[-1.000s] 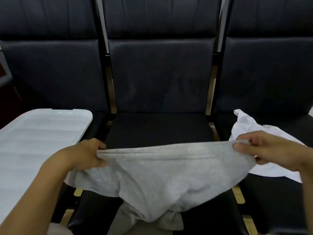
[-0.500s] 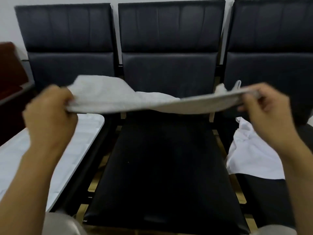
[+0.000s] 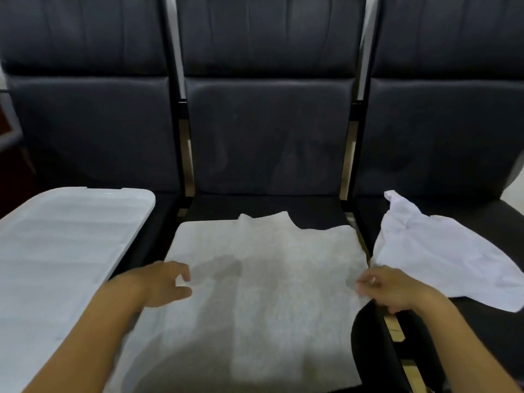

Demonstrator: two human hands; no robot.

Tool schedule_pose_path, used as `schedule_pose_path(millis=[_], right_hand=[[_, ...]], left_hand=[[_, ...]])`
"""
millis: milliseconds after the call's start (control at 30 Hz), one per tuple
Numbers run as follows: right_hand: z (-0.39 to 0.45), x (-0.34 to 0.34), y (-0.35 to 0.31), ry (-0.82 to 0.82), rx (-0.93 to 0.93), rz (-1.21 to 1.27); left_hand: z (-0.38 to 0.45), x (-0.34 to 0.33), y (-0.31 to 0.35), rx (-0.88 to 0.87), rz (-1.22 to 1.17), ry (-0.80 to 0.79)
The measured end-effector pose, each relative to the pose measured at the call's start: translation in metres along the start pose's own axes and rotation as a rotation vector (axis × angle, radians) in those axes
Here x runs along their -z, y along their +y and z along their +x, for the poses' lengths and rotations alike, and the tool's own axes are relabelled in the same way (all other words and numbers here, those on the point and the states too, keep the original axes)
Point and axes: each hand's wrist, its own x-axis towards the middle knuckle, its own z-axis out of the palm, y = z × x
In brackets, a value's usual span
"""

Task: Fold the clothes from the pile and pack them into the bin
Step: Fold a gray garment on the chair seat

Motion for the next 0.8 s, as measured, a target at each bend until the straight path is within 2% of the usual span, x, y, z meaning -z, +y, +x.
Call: schedule_pose_path(millis=[67,133,267,333,400,433,467,533,600,733,800], right_hand=[[0.021,0.003,0.012,0.086,-0.111,0.07],[0.039,-0.001,0.022,0.069,-0.175,0.27],[0.076,-0.014,0.034,0.107,-0.106,0.717],[0.085,-0.014,0.033,0.273,-0.055,0.724],[0.084,-0.003,0.033,0.559,-0.022,0.715],[0.078,0.003,0.027,0.652,-0.011,0.783],[0.072,0.008,0.023,0.679,0.003,0.89],[0.058,0.015,0.024,0.576,0.013,1.011],[0.046,0.019,0.034,0.458,-0.023,0.907],[0.032,0.031,0.062,0.455,-0.176,0.498],[0.029,0.036,0.07,0.397,-0.266,0.334]], left_hand=[[0.023,-0.003,0.029,-0.099,-0.038,0.015],[0.048,-0.012,0.055,-0.219,-0.083,0.087],[0.088,-0.026,0.112,-0.445,-0.173,0.14],[0.103,-0.028,0.146,-0.544,-0.226,0.155],[0.126,-0.027,0.186,-0.623,-0.223,0.173],[0.135,-0.021,0.204,-0.648,-0.231,0.19],[0.146,-0.014,0.224,-0.668,-0.253,0.209],[0.168,0.002,0.268,-0.706,-0.316,0.245],[0.186,0.018,0.304,-0.717,-0.285,0.226],[0.209,0.028,0.352,-0.6,0.24,0.1],[0.211,0.028,0.37,-0.548,0.36,0.093]])
